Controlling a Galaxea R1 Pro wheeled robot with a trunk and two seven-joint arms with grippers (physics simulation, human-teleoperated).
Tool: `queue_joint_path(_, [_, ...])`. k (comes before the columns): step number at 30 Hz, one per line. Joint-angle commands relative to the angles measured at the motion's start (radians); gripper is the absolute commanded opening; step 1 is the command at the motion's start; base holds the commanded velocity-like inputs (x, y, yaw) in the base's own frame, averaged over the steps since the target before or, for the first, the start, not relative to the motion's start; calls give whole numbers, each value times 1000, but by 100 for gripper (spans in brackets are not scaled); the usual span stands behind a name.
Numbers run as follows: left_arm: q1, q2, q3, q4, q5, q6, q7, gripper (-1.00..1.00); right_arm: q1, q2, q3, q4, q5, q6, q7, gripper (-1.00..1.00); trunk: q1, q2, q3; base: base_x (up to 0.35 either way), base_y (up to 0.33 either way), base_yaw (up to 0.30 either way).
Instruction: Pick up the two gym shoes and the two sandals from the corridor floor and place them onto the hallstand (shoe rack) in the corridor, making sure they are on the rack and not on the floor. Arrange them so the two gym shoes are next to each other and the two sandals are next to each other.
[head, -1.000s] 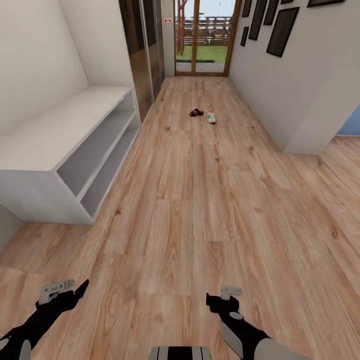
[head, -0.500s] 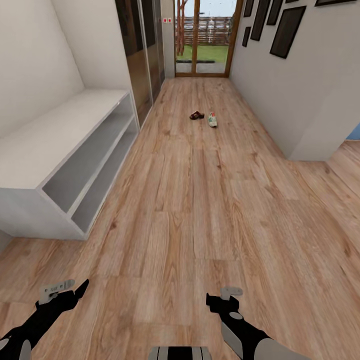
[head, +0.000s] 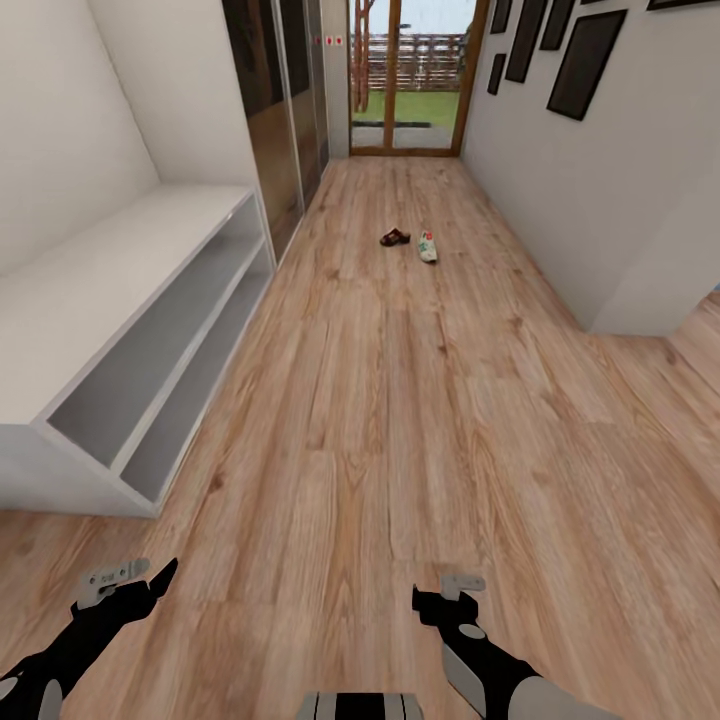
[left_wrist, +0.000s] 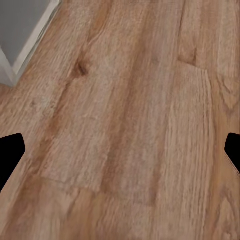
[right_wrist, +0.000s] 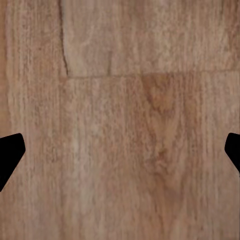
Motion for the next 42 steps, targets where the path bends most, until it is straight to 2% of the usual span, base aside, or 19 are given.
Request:
queue_joint_path(1, [0, 0, 0, 0, 0, 0, 0, 100, 0, 0, 0, 0, 0, 0, 0, 100, 0, 0, 0, 333, 0, 0])
queue_joint_path(42, [0, 0, 0, 0, -2, 0, 0, 100, 1, 0, 0, 0, 0, 0, 0, 100, 0, 0, 0, 333, 0, 0])
